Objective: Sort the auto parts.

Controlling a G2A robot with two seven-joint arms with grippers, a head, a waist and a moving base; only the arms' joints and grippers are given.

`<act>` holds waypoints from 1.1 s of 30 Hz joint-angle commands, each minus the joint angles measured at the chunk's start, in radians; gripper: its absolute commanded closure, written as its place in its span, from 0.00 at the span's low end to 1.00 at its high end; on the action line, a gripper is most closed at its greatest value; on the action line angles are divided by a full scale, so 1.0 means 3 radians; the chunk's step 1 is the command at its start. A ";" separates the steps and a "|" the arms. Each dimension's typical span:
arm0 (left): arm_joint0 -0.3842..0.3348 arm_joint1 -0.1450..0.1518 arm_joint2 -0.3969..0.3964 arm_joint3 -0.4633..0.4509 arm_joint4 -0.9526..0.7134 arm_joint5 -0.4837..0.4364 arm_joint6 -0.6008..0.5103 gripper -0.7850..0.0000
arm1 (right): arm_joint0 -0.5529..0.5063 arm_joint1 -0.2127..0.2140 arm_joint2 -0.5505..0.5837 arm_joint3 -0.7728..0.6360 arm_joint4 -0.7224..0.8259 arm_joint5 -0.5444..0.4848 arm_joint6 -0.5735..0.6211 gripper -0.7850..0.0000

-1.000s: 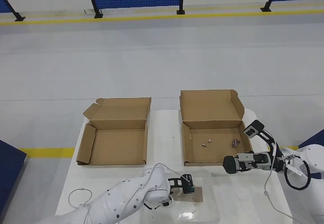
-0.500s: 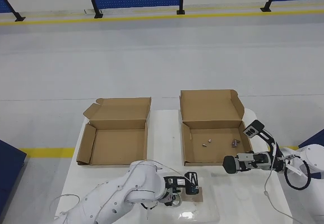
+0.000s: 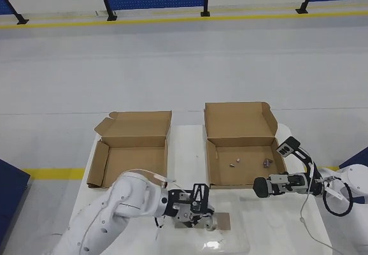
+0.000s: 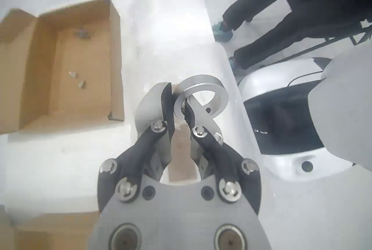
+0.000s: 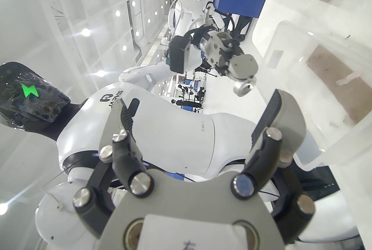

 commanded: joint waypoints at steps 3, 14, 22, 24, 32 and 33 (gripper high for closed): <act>-0.0097 0.0150 0.0149 -0.0016 0.0331 0.0019 0.1190 1.00 | 0.0000 0.0000 0.0000 0.0000 0.0000 0.0000 0.0000 0.00; -0.0094 0.0170 0.0114 -0.0012 0.0384 0.0085 0.1622 1.00 | 0.0000 0.0000 0.0000 0.0000 0.0000 0.0000 0.0000 0.00; -0.0022 0.0184 -0.0014 0.0105 0.1376 0.0019 0.4060 1.00 | 0.0000 0.0000 0.0000 0.0000 0.0000 0.0000 0.0000 0.00; -0.0064 0.0192 0.0060 0.0189 0.1745 0.0132 0.4596 1.00 | 0.0000 0.0000 0.0000 0.0000 0.0000 0.0000 0.0000 0.00; -0.0268 0.0235 0.0430 0.0240 0.2009 0.0837 0.5303 1.00 | 0.0000 0.0000 0.0000 0.0000 0.0000 0.0000 0.0000 0.00; -0.0268 0.0235 0.0430 0.0240 0.2009 0.0837 0.5303 1.00 | 0.0000 0.0000 0.0000 0.0000 0.0000 0.0000 0.0000 0.00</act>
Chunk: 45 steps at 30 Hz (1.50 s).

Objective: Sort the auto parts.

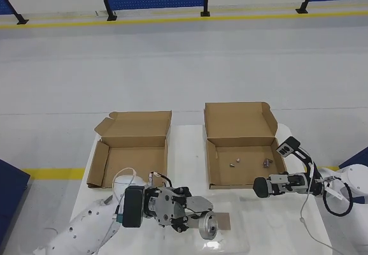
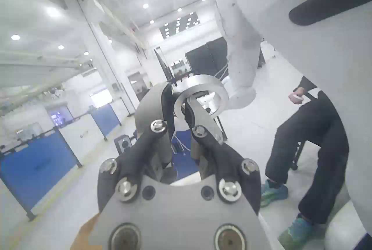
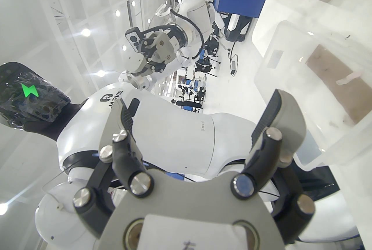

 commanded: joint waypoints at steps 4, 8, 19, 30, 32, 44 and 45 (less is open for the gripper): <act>0.0003 -0.0001 -0.0009 -0.0001 -0.0003 -0.0050 -0.0046 1.00 | 0.0000 0.0000 0.0000 0.0000 0.0000 0.0000 0.0000 0.00; 0.0040 -0.0006 -0.0063 -0.0028 0.0010 0.0156 -0.0252 1.00 | 0.0000 0.0000 0.0000 0.0000 0.0000 0.0000 0.0000 0.00; -0.0103 -0.0161 -0.0042 0.0172 -0.0268 0.0460 0.0459 1.00 | 0.0000 0.0000 0.0000 0.0000 0.0000 0.0000 0.0000 0.00; -0.0083 -0.0210 -0.0025 0.0090 -0.0467 0.0660 0.0568 1.00 | 0.0000 0.0000 0.0000 0.0000 0.0000 0.0000 0.0000 0.00; -0.0046 -0.0225 -0.0059 0.0049 -0.0619 0.0654 0.0655 1.00 | 0.0000 0.0000 0.0000 0.0000 0.0000 0.0000 0.0000 0.00; -0.0081 -0.0286 0.0031 -0.0133 -0.1075 0.0801 0.0804 1.00 | 0.0000 0.0000 0.0000 0.0000 0.0000 0.0000 0.0000 0.00; -0.0090 -0.0286 0.0041 -0.0128 -0.1074 0.0801 0.0803 1.00 | 0.0000 0.0000 0.0000 0.0000 0.0000 0.0000 0.0000 0.00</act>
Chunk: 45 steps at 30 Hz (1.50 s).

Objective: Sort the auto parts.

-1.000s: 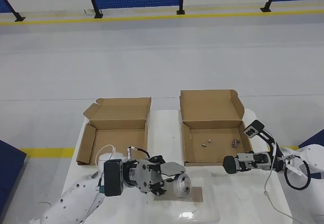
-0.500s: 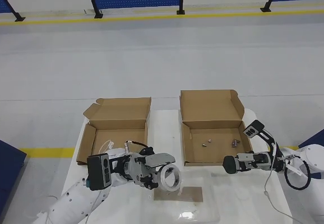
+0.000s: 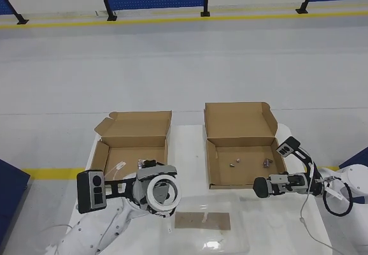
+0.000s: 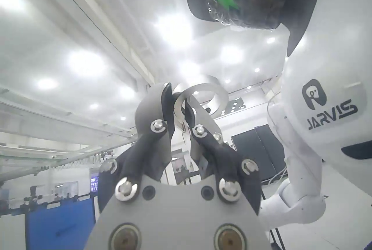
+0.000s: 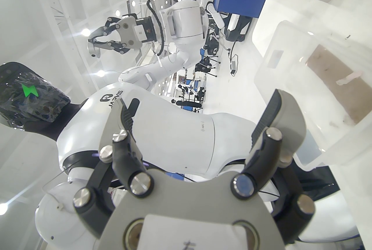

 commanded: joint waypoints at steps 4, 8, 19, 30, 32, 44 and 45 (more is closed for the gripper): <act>-0.0041 -0.0001 0.0061 0.0019 -0.0014 0.0018 0.0019 1.00 | 0.0000 0.0000 0.0000 0.0000 0.0000 0.0000 0.0000 0.00; -0.0054 -0.0001 0.0087 0.0075 -0.0019 0.0034 0.0034 1.00 | 0.0000 0.0000 0.0000 0.0000 0.0000 0.0000 0.0000 0.00; 0.0059 -0.0029 -0.0061 0.0329 -0.0026 0.0028 -0.0059 1.00 | 0.0000 0.0000 0.0000 0.0000 0.0000 0.0000 0.0000 0.00; 0.0124 -0.0126 -0.0157 0.0327 -0.0408 -0.0030 -0.0031 1.00 | 0.0000 0.0000 0.0000 0.0000 0.0000 0.0000 0.0000 0.00; 0.0124 -0.0126 -0.0157 0.0327 -0.0408 -0.0030 -0.0031 1.00 | 0.0000 0.0000 0.0000 0.0000 0.0000 0.0000 0.0000 0.00; 0.0222 -0.0245 -0.0216 -0.0339 -0.1089 -0.0002 -0.0001 1.00 | 0.0000 0.0000 0.0000 0.0000 0.0000 0.0000 0.0000 0.00; 0.0225 -0.0258 -0.0219 -0.0363 -0.1111 -0.0014 -0.0014 1.00 | 0.0000 0.0000 0.0000 0.0000 0.0000 0.0000 0.0000 0.00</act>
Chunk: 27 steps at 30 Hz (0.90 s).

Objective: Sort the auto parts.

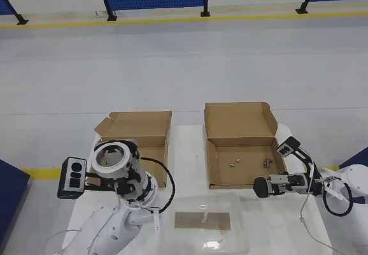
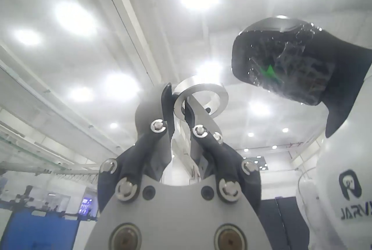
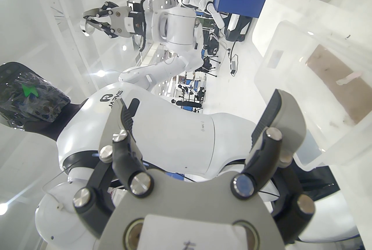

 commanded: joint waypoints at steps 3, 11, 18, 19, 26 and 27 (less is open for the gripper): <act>0.0012 -0.0049 -0.0031 -0.0068 -0.0039 -0.0036 -0.0036 1.00 | 0.0000 0.0000 0.0000 0.0000 0.0000 0.0000 0.0000 0.00; 0.0084 -0.0114 -0.0131 0.0082 0.0040 -0.0150 -0.0151 1.00 | 0.0000 0.0000 0.0000 0.0000 0.0000 0.0000 0.0000 0.00; 0.0151 -0.0151 -0.0255 0.0270 0.0313 -0.0170 -0.0216 1.00 | 0.0000 0.0000 0.0000 0.0000 0.0000 0.0000 0.0000 0.00; 0.0155 -0.0155 -0.0271 0.0283 0.0379 -0.0166 -0.0235 1.00 | 0.0000 0.0000 0.0000 0.0000 0.0000 0.0000 0.0000 0.00; 0.0203 -0.0175 -0.0360 0.0313 0.0805 -0.0129 -0.0321 1.00 | 0.0000 0.0000 0.0000 0.0000 0.0000 0.0000 0.0000 0.00; 0.0212 -0.0182 -0.0360 0.0300 0.0804 -0.0145 -0.0293 1.00 | 0.0000 0.0000 0.0000 0.0000 0.0000 0.0000 0.0000 0.00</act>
